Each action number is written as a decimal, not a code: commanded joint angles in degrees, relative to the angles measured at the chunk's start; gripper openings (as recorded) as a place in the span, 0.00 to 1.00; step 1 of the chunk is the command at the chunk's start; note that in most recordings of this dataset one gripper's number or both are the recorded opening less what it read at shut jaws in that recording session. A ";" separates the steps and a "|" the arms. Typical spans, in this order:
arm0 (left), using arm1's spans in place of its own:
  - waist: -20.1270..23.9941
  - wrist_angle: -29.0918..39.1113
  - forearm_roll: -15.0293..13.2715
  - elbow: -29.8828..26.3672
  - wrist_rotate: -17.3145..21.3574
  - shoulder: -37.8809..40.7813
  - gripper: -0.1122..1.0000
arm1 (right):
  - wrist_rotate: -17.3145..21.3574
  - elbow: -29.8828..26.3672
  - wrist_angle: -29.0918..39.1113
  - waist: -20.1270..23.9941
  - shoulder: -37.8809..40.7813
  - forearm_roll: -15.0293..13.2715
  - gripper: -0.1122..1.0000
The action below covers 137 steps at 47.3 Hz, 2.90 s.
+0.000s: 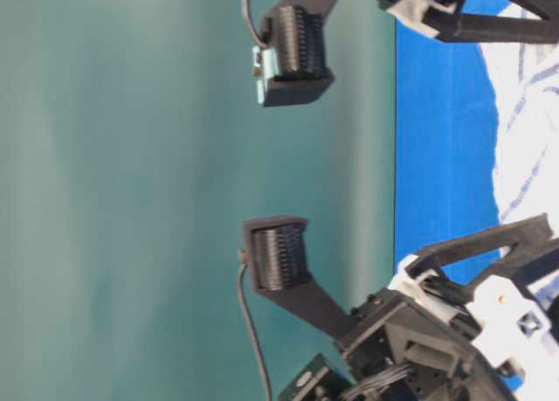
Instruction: Lift the towel with both arms.
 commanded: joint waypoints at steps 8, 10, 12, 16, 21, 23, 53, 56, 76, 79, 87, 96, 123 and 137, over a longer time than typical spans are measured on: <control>0.26 -0.35 0.00 -0.79 -0.09 -0.26 0.77 | 0.26 -0.53 -1.23 0.09 0.35 0.09 0.69; 0.35 -0.35 -0.09 -0.88 -0.26 -0.26 0.72 | 0.26 -0.62 -1.14 0.09 0.35 0.09 0.68; 0.35 -0.26 -0.18 -0.97 -0.44 -0.26 0.63 | 0.35 -0.70 -1.05 0.09 0.35 0.09 0.65; 0.35 -0.18 -0.18 -0.97 -0.53 -0.26 0.43 | 0.35 -0.88 -0.97 0.09 0.26 0.09 0.51; 0.35 0.00 -0.18 -1.05 -0.53 -0.26 0.19 | 0.26 -0.79 -0.88 0.00 -0.26 0.09 0.24; 0.35 0.09 -0.18 -1.05 -0.53 -0.35 0.15 | 0.35 -0.88 -0.88 0.00 -0.62 0.09 0.17; 0.35 15.73 -0.18 -1.23 -0.18 -19.16 0.15 | 0.26 -8.00 10.55 -0.53 -12.57 -0.18 0.17; 0.35 18.54 -0.18 -1.23 -0.35 -22.59 0.15 | 0.26 -10.20 13.62 -0.62 -14.50 -0.44 0.17; 0.09 36.30 -0.09 -7.56 -2.29 -40.25 0.15 | 0.35 -29.36 33.49 -0.88 -20.30 -3.78 0.17; 0.09 38.14 -0.18 -8.96 -2.29 -41.84 0.15 | 0.35 -32.17 35.33 -0.88 -20.74 -4.48 0.17; 0.09 43.59 -0.18 -14.94 -2.29 -44.82 0.15 | 0.26 -39.29 39.38 -0.88 -21.27 -5.89 0.17; 0.26 46.93 0.09 -20.92 -2.02 -45.97 0.15 | 0.00 -45.26 42.19 -0.79 -21.71 -6.15 0.17; 1.23 47.99 0.18 -23.20 -1.05 -45.62 0.15 | -1.41 -48.78 42.45 -0.97 -21.36 -7.12 0.17; 2.11 47.02 0.26 -22.06 -0.79 -45.44 0.53 | -1.76 -48.60 41.84 -1.67 -20.48 -8.44 0.26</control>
